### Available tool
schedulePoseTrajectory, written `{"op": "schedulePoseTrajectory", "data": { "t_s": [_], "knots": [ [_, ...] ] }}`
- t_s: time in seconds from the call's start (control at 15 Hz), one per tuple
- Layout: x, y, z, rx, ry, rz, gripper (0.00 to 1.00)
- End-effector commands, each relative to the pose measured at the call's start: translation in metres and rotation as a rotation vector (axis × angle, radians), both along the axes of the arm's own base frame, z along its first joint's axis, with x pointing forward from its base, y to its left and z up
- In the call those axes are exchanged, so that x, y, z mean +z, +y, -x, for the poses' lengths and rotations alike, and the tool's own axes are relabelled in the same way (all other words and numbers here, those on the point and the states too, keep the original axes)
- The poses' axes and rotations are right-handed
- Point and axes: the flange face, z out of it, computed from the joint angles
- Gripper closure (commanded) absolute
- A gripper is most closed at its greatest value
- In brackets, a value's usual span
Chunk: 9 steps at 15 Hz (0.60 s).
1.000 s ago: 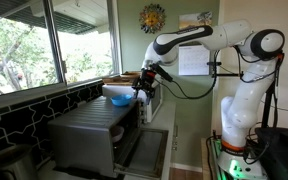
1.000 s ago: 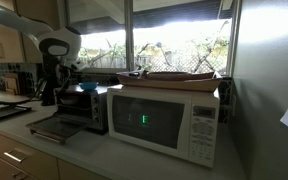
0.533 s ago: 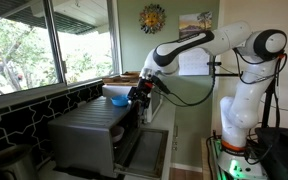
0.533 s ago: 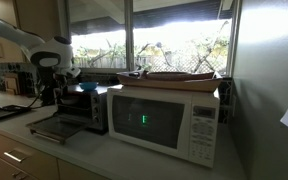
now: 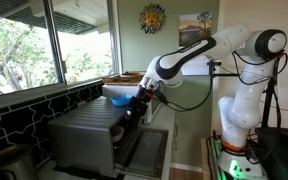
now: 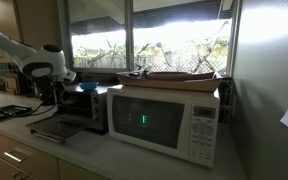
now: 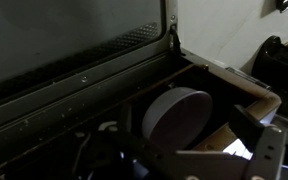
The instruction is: Remove the two bowls from the toaster oven and stack them together on top of the oven
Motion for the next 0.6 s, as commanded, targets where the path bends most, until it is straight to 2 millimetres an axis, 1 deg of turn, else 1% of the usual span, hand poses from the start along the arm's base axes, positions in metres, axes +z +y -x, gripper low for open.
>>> {"op": "schedulePoseTrajectory", "data": {
  "t_s": [0.0,0.27,0.53],
  "knots": [
    [-0.018,0.006,0.002,-0.027,-0.076,0.034,0.0],
    [-0.029,0.01,-0.003,-0.079,-0.157,0.097,0.0],
    [-0.042,0.013,-0.008,-0.109,-0.197,0.157,0.0]
  ]
}}
